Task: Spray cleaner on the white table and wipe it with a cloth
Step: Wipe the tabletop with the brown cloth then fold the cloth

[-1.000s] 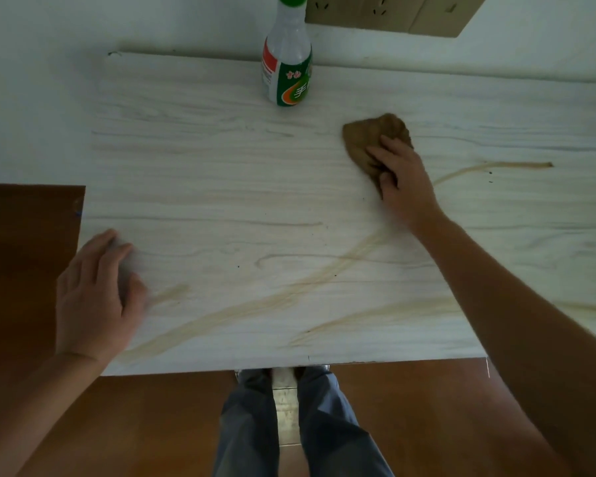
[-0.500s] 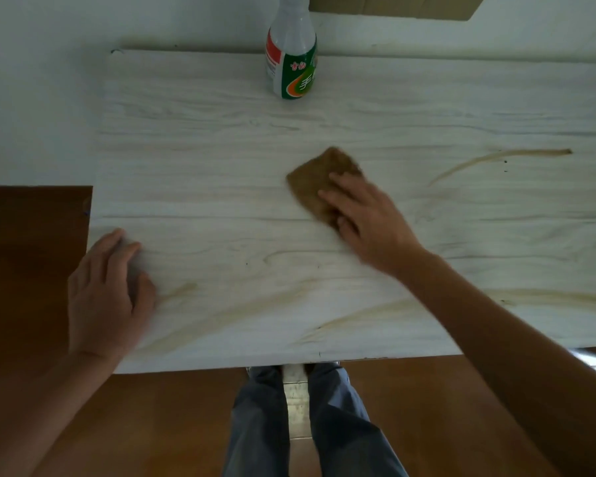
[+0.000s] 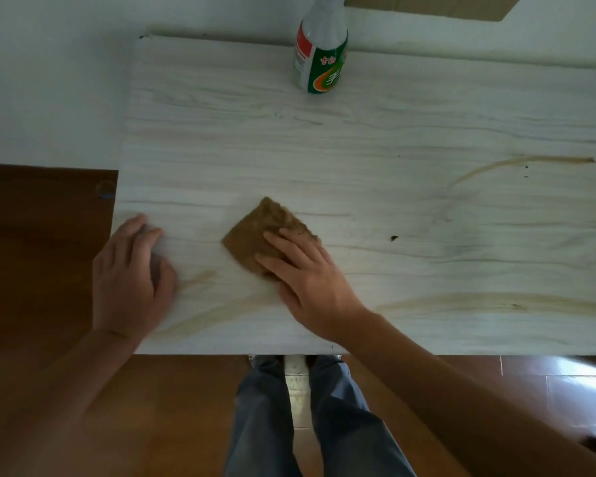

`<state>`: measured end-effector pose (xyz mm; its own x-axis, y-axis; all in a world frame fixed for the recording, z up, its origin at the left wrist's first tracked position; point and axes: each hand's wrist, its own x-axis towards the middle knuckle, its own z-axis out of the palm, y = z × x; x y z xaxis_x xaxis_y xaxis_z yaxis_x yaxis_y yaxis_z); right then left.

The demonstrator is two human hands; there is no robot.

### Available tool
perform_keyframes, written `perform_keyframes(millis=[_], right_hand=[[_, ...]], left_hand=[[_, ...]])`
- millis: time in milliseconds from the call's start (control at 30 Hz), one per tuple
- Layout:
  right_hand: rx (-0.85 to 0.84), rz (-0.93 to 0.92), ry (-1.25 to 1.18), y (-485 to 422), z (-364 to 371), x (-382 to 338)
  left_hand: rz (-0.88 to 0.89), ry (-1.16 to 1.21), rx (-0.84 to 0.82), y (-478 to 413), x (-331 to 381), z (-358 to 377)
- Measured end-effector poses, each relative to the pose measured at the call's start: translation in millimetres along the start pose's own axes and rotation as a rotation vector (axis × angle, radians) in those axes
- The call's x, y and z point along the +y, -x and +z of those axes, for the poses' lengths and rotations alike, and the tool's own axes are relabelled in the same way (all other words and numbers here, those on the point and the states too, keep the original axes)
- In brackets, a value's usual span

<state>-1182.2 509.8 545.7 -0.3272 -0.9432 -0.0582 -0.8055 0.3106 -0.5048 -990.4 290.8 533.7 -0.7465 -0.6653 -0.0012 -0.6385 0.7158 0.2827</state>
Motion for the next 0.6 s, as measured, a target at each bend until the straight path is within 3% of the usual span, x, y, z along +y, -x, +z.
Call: perform_keyframes(millis=[67, 133, 367, 600], right_hand=[[-0.043, -0.111, 0.061, 2, -8, 15], [-0.009, -0.104, 0.096, -10, -19, 38], [0.043, 0.122, 0.134, -56, -89, 135], [0.241, 0.376, 0.043, 13, -79, 144]], left_hand=[[-0.008, -0.008, -0.017, 0, 1, -1], [-0.014, -0.013, -0.033, 0, 0, -1], [0.006, -0.012, -0.013, 0, -3, 1], [-0.006, -0.010, -0.033, 0, 1, -2]])
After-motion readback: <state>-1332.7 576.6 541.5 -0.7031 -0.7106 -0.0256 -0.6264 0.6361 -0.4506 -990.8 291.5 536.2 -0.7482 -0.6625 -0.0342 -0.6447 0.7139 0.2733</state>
